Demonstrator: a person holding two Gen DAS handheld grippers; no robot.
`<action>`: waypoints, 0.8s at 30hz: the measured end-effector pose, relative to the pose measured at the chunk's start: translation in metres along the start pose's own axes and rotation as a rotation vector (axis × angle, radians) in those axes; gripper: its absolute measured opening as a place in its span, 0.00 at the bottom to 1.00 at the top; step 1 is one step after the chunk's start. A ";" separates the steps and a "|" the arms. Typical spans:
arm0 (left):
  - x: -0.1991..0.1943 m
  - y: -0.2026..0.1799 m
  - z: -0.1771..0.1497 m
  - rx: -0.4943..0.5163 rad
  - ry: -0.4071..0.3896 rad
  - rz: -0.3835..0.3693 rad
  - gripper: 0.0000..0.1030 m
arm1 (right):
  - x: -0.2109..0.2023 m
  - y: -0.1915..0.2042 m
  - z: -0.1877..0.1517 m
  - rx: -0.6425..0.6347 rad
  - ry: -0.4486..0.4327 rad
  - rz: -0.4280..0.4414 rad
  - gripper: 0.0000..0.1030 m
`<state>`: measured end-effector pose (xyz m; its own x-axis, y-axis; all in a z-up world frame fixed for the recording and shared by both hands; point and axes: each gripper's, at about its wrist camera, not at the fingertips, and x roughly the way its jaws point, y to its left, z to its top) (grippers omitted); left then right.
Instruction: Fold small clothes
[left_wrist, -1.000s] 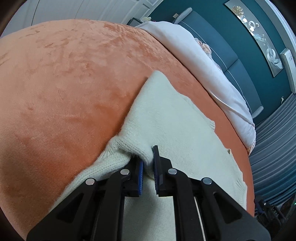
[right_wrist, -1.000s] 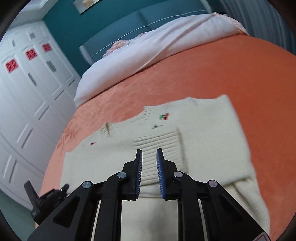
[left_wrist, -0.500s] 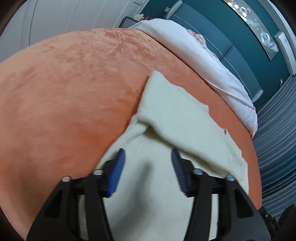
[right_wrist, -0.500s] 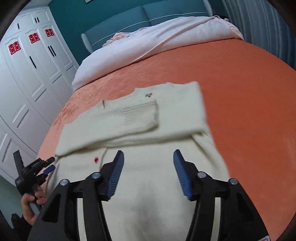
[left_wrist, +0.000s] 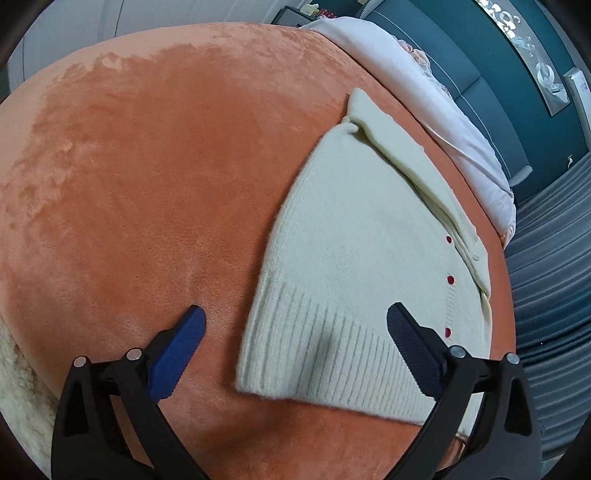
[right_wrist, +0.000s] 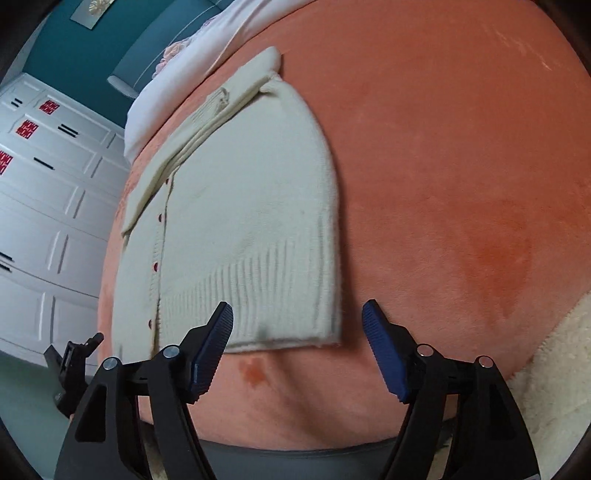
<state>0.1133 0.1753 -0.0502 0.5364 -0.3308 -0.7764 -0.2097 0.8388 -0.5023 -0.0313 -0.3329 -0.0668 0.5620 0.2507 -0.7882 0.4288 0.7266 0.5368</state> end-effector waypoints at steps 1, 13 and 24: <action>0.000 -0.001 0.000 -0.007 -0.007 0.009 0.93 | 0.004 0.006 0.003 0.002 0.000 0.008 0.69; 0.014 -0.004 0.012 -0.123 0.148 -0.105 0.11 | 0.023 0.026 0.021 0.101 0.003 0.109 0.10; -0.073 -0.016 -0.022 0.030 0.154 -0.156 0.08 | -0.061 0.054 0.003 -0.239 -0.011 0.070 0.07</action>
<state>0.0600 0.1769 0.0058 0.4287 -0.5178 -0.7404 -0.1085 0.7840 -0.6112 -0.0401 -0.3103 0.0109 0.5930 0.2995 -0.7474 0.2094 0.8389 0.5023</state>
